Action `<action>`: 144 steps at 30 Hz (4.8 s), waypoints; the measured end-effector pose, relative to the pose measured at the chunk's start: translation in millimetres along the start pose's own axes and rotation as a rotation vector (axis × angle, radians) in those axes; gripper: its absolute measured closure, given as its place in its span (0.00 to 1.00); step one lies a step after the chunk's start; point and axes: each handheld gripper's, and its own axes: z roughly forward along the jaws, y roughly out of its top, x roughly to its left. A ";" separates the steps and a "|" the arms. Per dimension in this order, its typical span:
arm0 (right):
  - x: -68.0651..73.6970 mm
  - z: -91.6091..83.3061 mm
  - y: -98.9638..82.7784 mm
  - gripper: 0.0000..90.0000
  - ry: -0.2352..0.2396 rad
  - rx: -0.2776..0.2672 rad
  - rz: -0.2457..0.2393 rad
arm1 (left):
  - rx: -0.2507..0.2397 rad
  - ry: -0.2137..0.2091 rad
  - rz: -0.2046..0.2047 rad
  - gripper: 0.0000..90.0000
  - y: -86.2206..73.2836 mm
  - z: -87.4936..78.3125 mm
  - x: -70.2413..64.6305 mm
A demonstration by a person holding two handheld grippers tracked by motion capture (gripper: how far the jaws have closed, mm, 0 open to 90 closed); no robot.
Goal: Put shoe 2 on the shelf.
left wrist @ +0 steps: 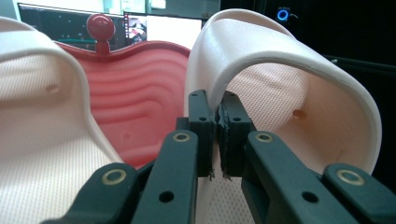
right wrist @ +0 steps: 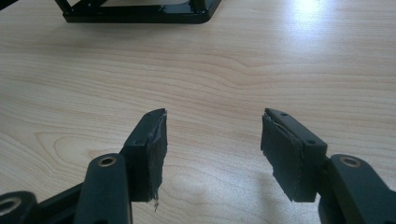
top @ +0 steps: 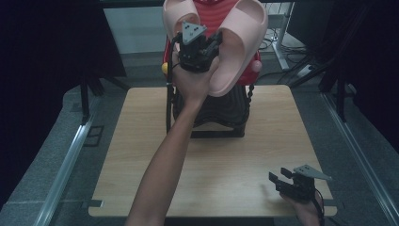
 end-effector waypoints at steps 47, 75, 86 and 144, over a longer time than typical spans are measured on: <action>-5.3 -14.3 -1.2 0.44 0.001 -0.033 0.024 | 0.044 0.240 -0.036 0.94 3.4 99.7 3.6; 0.5 -10.7 0.2 0.44 0.004 -0.029 0.020 | 0.050 0.152 -0.044 0.63 -1.5 77.3 9.8; 2.1 -10.2 0.1 0.44 -0.008 -0.031 0.014 | 0.058 0.026 -0.052 0.56 -11.7 44.5 20.1; 8.0 -1.7 -3.9 0.43 -0.020 0.001 -0.001 | 0.258 -0.327 0.066 0.47 -225.2 -140.7 43.5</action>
